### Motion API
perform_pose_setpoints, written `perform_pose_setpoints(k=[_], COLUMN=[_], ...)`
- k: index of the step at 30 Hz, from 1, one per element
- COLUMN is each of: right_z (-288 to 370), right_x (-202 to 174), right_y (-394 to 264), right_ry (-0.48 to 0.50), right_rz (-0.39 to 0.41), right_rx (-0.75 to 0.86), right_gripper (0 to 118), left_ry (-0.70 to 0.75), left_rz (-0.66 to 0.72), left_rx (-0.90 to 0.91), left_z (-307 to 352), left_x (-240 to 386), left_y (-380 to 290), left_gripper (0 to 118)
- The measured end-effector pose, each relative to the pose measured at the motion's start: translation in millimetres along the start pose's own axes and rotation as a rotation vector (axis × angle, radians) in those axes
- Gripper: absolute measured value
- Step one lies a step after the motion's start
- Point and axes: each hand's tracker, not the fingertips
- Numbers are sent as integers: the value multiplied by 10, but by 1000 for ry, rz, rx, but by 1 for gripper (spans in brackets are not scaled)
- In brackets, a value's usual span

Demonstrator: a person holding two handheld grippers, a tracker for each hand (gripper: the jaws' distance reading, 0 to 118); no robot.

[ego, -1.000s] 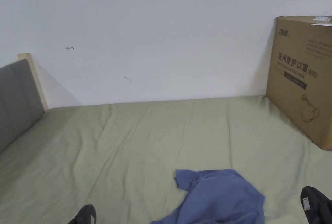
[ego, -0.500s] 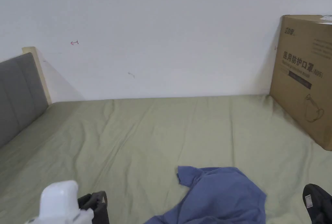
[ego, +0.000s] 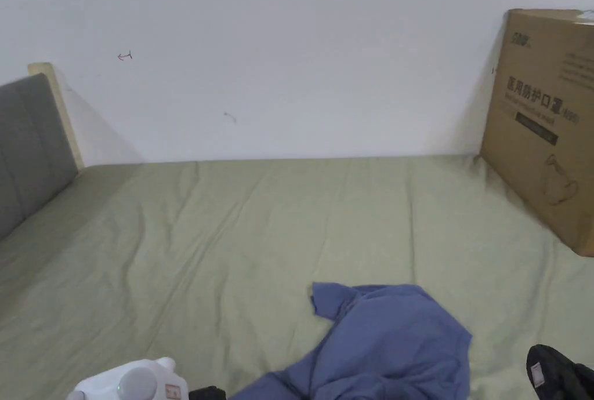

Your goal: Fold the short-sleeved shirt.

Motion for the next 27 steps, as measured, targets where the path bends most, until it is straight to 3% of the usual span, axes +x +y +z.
perform_pose_setpoints(k=[4,6,7,8,9,10,12,16,17,20,21,22,23,24,27], right_z=[-67,-101,-115,-128,-157,-195,-426,-1347,-1691,-2762,-3135,-3454,-3766,-4020,-4545], right_x=[-1,2,7,4,5,2,7,78,85,74,65,58,101,127,214], right_y=[-64,-99,-113,-129,-148,-160,-100,366,496,723,743,709,626,521,157], right_ry=[12,13,15,17,18,9,0,127,173,190,167,170,117,125,19], right_rz=[2,4,3,4,7,17,64,159,168,161,149,135,84,48,9], right_rx=[-38,-56,-61,-65,-67,-68,-79,-154,-234,-491,-602,-733,-858,-951,-1103], right_gripper=[0,0,0,0,0,0,0,0,0,0,13,61,99,112,113], left_ry=[169,157,167,175,179,127,-23,-93,-129,-187,-186,-181,-174,-156,-126], left_rz=[-233,-189,-189,-204,-245,-272,-284,-195,-161,-79,-87,-92,-100,-125,-181], left_rx=[31,133,184,256,337,371,345,422,437,452,443,439,433,419,388], left_z=[-228,-140,-42,86,210,286,365,629,713,855,866,871,862,847,780], left_x=[214,215,273,322,380,404,485,456,414,293,259,236,225,215,203], left_y=[-192,-311,-407,-515,-618,-669,-702,-619,-592,-556,-542,-541,-551,-552,-559], left_gripper=[118,113,94,65,18,1,1,1,1,1,1,1,1,1,1])
